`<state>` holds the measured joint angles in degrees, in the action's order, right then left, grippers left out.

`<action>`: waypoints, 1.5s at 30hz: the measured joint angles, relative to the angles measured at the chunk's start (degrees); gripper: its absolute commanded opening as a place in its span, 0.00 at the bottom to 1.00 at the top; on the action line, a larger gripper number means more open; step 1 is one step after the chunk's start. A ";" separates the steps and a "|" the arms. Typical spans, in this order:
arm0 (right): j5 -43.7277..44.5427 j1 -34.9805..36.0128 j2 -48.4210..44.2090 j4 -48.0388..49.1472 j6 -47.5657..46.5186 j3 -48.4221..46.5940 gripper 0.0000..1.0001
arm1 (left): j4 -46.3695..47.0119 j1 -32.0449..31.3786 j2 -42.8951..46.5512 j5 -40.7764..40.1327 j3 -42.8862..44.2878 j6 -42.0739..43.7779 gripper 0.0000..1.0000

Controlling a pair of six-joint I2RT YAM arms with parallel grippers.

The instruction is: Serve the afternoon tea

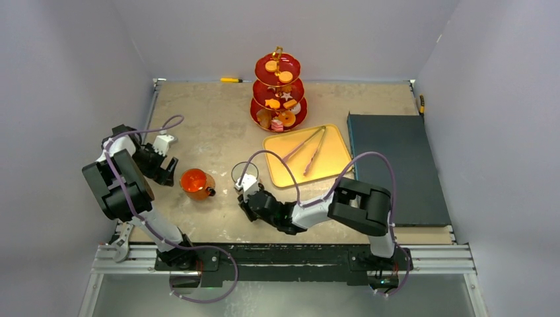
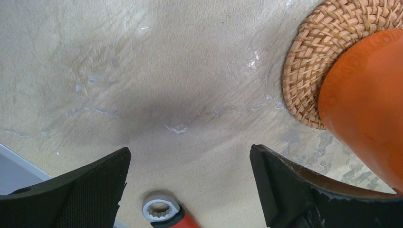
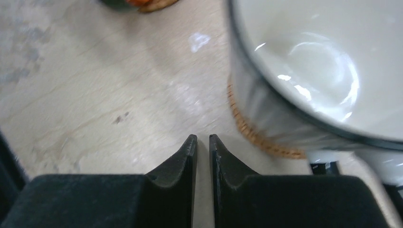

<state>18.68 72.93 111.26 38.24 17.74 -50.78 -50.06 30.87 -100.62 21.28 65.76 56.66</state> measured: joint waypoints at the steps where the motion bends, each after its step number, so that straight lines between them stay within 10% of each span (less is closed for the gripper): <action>1: 0.37 -0.52 0.55 1.20 0.55 -0.04 0.18 | 0.20 -0.04 0.00 0.00 -0.04 0.02 0.96; 21: -1.44 -13.57 10.32 7.08 1.97 -10.32 0.15 | 2.82 -1.81 0.00 -0.28 -2.29 2.27 0.95; 27: -3.80 -16.81 12.37 6.27 -0.90 -14.12 0.29 | 4.31 -3.85 0.13 -1.29 -3.15 2.71 0.94; 45: -5.66 -7.26 -5.22 7.50 -2.27 1.68 0.37 | 9.62 -12.09 3.15 -3.23 -7.54 0.74 0.93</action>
<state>13.02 65.67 106.04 45.74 15.46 -49.10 -40.45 18.79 -97.47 18.04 58.22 57.41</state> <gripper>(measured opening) 0.366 0.938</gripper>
